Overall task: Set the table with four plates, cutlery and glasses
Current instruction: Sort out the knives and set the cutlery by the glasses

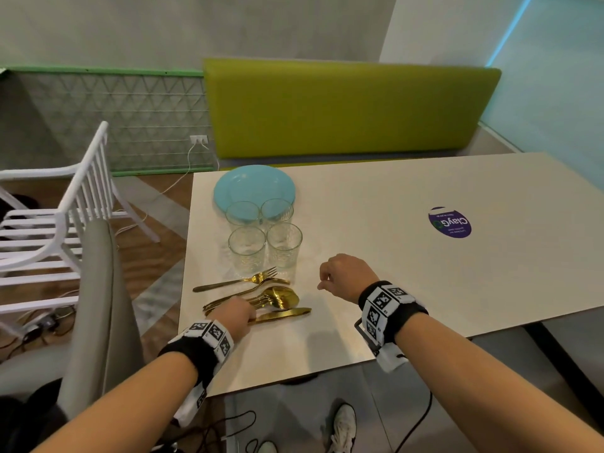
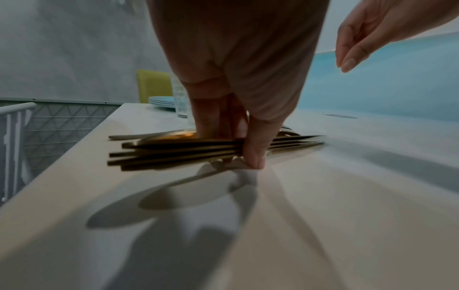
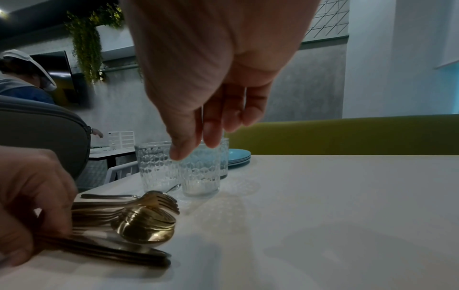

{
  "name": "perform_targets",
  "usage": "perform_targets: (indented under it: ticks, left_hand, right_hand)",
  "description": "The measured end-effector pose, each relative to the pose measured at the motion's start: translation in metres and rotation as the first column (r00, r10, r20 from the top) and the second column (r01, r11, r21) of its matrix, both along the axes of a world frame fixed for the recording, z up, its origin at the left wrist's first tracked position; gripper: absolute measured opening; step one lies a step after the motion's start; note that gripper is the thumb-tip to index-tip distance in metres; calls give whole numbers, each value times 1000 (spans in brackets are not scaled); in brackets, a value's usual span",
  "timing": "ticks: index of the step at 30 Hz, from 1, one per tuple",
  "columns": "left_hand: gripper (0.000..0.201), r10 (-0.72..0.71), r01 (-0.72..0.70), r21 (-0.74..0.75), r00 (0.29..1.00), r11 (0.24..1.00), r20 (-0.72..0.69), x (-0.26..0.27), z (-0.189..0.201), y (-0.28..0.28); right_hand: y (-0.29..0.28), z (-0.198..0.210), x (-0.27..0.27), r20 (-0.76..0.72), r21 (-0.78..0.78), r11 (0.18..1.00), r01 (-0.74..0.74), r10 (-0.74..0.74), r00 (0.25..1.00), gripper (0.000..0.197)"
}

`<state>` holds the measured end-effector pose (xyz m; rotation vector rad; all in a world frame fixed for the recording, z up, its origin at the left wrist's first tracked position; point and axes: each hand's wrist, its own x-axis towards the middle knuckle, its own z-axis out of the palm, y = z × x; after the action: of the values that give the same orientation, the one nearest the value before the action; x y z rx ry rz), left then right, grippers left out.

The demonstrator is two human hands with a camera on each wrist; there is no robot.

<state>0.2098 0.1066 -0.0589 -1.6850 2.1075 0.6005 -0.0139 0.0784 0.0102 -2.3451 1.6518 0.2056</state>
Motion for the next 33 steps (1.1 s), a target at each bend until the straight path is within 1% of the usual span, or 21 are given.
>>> perform_targets:
  ticks: [7, 12, 16, 18, 20, 23, 26, 29, 31, 33]
  left_hand:
    - [28, -4, 4, 11, 1000, 1000, 31, 3, -2, 0]
    - [28, -65, 64, 11, 990, 998, 122, -1, 1, -2]
    - [28, -98, 104, -22, 976, 994, 194, -7, 2, -3]
    - [27, -102, 119, -62, 970, 991, 220, -10, 5, -5]
    - [27, -104, 132, -119, 971, 984, 214, -13, 9, -9]
    - [28, -84, 111, -209, 988, 972, 131, -20, 26, -23]
    - [29, -9, 0, -266, 999, 964, -33, -32, 56, -44]
    - [29, 76, -139, -280, 972, 950, -224, -41, 94, -75]
    - [28, 133, -234, -309, 940, 922, -314, -43, 119, -99]
    - [27, 177, -315, -353, 912, 881, -371, -40, 139, -125]
  right_hand:
    - [2, -2, -4, -6, 11, 1000, 26, -26, 1000, 26]
    - [1, 0, -11, -16, 12, 999, 48, -48, 999, 26]
    - [-6, 3, -17, -23, 11, 998, 57, -56, 998, 26]
    - [-11, 5, -21, -21, 9, 998, 55, -55, 998, 26]
    - [-18, 8, -25, -26, 3, 999, 47, -47, 999, 25]
    - [-33, 11, -34, -29, -1, 999, 36, -36, 999, 25]
    - [-53, 17, -44, -29, -3, 1000, 21, -21, 999, 25]
    - [-79, 23, -56, -21, 9, 1000, 12, -11, 1000, 26]
    - [-97, 28, -64, -3, 35, 999, 24, -24, 1000, 26]
    - [-118, 32, -70, 32, 58, 997, 51, -53, 998, 27]
